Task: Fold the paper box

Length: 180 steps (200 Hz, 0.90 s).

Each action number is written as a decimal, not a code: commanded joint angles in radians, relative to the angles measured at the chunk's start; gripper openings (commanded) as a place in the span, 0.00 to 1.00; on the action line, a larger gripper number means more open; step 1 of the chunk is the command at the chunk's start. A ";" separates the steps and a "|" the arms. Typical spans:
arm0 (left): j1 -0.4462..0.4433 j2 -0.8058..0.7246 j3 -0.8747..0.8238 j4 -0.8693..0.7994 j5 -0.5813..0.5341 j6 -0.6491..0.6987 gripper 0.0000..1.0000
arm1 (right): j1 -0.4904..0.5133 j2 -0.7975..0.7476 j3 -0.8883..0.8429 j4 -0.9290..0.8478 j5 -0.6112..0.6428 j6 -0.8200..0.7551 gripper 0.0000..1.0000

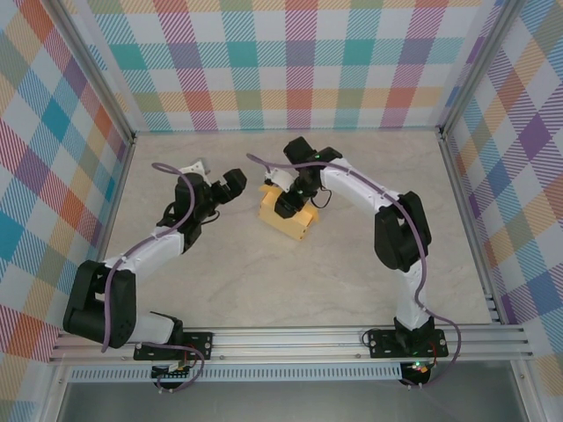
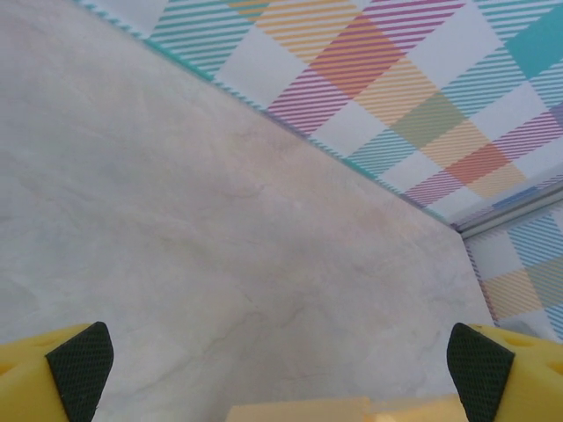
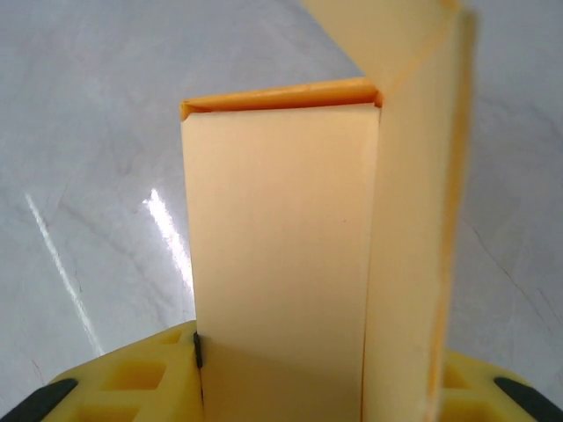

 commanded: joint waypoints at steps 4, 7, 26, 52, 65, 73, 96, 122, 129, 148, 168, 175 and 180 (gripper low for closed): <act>0.063 0.012 -0.045 -0.112 0.204 -0.091 0.97 | 0.027 -0.064 -0.052 0.062 -0.043 -0.306 0.33; 0.066 0.014 -0.052 -0.108 0.225 -0.100 0.97 | 0.029 -0.064 -0.056 0.060 -0.038 -0.326 0.33; 0.076 0.022 -0.084 -0.096 0.306 -0.140 0.96 | 0.047 -0.067 -0.086 0.049 0.002 -0.437 0.35; 0.078 0.032 -0.101 -0.135 0.362 -0.108 0.96 | 0.062 -0.063 -0.075 0.004 0.007 -0.519 0.36; 0.077 0.026 -0.117 -0.174 0.313 -0.071 0.96 | 0.061 -0.060 -0.069 -0.002 0.004 -0.547 0.37; 0.076 0.026 -0.133 -0.167 0.297 -0.050 0.96 | 0.062 -0.053 -0.059 -0.009 0.002 -0.555 0.38; 0.075 0.028 -0.151 -0.162 0.283 -0.016 0.96 | 0.063 -0.003 0.004 -0.058 0.005 -0.559 0.38; 0.067 0.020 -0.147 -0.147 0.322 -0.008 0.96 | 0.063 0.045 0.059 -0.081 0.008 -0.537 0.38; 0.066 0.026 -0.140 -0.152 0.331 -0.001 0.96 | 0.062 0.053 0.067 -0.084 0.007 -0.536 0.38; 0.064 0.039 -0.124 -0.159 0.331 -0.001 0.96 | 0.065 0.069 0.082 -0.097 0.011 -0.540 0.38; 0.064 0.033 -0.126 -0.115 0.315 -0.037 0.98 | 0.066 0.072 0.085 -0.101 0.024 -0.545 0.38; 0.064 0.033 -0.122 -0.105 0.320 -0.045 0.98 | 0.068 0.072 0.085 -0.101 0.026 -0.546 0.38; 0.064 0.034 -0.118 -0.099 0.329 -0.052 0.98 | 0.068 0.072 0.086 -0.100 0.028 -0.546 0.38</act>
